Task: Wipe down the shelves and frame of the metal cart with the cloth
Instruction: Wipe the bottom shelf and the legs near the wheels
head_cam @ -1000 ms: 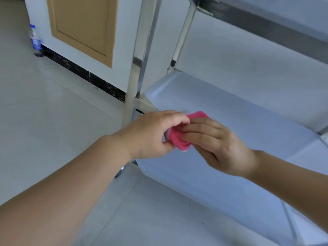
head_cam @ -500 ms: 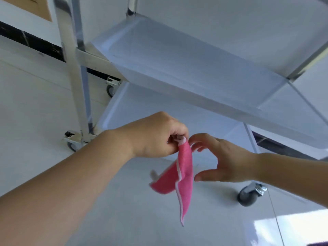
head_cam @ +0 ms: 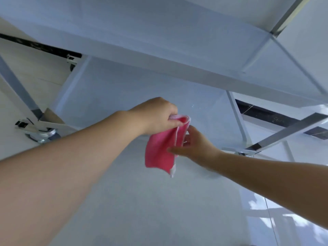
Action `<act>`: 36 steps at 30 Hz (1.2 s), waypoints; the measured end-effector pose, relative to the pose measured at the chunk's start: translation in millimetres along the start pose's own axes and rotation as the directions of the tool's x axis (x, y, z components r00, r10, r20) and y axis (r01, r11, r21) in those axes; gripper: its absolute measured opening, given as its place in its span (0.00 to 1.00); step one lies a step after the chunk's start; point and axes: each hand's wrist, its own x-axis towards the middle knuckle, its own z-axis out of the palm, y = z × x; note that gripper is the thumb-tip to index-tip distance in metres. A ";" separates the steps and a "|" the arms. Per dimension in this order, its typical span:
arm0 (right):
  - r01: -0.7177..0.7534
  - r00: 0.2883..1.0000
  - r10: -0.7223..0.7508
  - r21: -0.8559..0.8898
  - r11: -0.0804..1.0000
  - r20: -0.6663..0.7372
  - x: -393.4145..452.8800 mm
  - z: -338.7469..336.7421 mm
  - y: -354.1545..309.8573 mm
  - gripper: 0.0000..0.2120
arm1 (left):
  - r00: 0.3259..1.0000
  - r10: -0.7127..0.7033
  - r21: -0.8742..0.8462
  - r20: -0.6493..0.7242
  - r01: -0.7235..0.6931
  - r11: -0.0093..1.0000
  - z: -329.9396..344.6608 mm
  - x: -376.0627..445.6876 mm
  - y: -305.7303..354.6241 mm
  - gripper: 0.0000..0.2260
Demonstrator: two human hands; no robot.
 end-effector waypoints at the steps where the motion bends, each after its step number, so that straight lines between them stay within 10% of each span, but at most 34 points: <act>1: -0.047 0.998 0.047 -0.015 0.999 -0.035 3.7 -5.9 6.8 0.23 | 0.999 -0.032 0.007 -0.017 0.032 0.999 2.8 4.5 2.5 0.21; 5: -0.070 0.993 0.050 -0.192 0.979 -0.106 15.5 -42.3 31.5 0.06 | 0.975 -0.193 0.019 -0.113 0.196 0.980 20.2 28.3 12.0 0.22; 13: -0.072 0.995 0.029 -0.463 0.883 -0.100 70.2 -149.3 68.7 0.13 | 0.813 -0.570 -0.056 -0.120 0.567 0.822 90.4 86.8 33.3 0.19; 19: -0.039 0.979 -0.154 -0.861 0.507 -0.136 84.2 -205.6 79.6 0.11 | 0.721 -0.691 -0.239 -0.063 0.661 0.711 132.4 119.0 70.9 0.17; 28: -0.098 0.983 -0.132 -0.976 0.193 -0.125 74.9 -228.0 126.2 0.16 | 0.843 -0.481 -0.154 -0.241 0.456 0.876 151.9 131.7 65.7 0.08; 32: 0.389 0.826 -0.458 -0.920 0.042 0.328 55.4 -220.1 135.6 0.22 | 0.869 -0.355 -0.053 -0.345 0.360 0.931 154.4 101.1 52.1 0.09; 36: 0.625 0.731 -0.367 -0.780 0.025 0.574 52.5 -198.7 142.6 0.22 | 0.898 -0.198 0.102 -0.392 0.256 0.961 156.9 78.7 32.7 0.09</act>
